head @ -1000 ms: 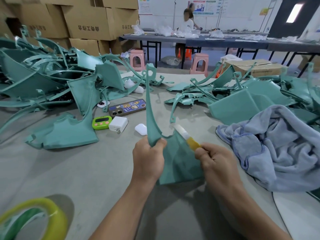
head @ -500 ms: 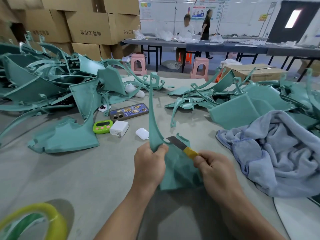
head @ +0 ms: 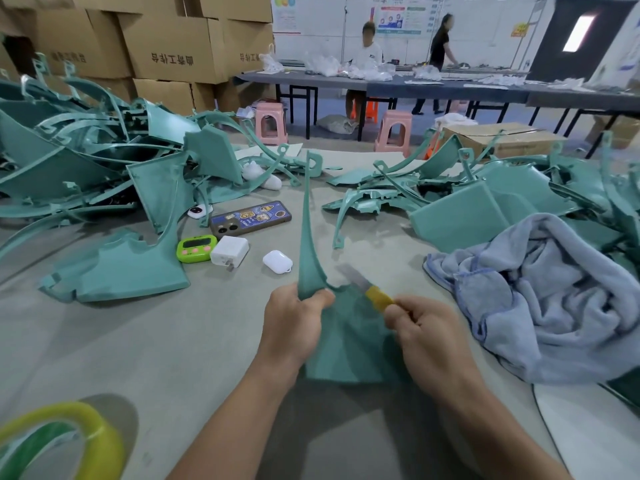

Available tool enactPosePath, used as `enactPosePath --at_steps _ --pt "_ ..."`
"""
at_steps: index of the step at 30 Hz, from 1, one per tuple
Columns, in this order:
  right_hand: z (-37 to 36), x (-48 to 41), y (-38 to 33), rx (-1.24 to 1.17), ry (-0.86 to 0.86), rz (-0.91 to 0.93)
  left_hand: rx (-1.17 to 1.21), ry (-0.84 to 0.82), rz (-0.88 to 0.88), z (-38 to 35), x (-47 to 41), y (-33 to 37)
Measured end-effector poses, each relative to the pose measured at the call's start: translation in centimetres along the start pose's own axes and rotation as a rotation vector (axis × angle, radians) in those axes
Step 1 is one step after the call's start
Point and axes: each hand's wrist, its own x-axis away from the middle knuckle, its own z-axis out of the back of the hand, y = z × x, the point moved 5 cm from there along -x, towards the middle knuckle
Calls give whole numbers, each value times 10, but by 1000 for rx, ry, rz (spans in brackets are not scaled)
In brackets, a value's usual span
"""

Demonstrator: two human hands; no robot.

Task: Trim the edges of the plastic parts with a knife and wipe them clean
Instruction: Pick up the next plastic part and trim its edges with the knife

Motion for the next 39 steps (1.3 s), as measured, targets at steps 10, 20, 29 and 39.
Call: enactPosePath --at_steps 10,20,29,39 --pt "34 -9 -10 58 -83 254 2 -521 221 -22 10 -13" --pt "39 -18 2 135 -117 275 77 -671 337 -16 22 -4" --pt "48 -19 4 168 51 239 -55 -851 365 -15 33 -4" --pt "38 -10 1 195 -96 261 -4 -858 412 -15 31 -7"
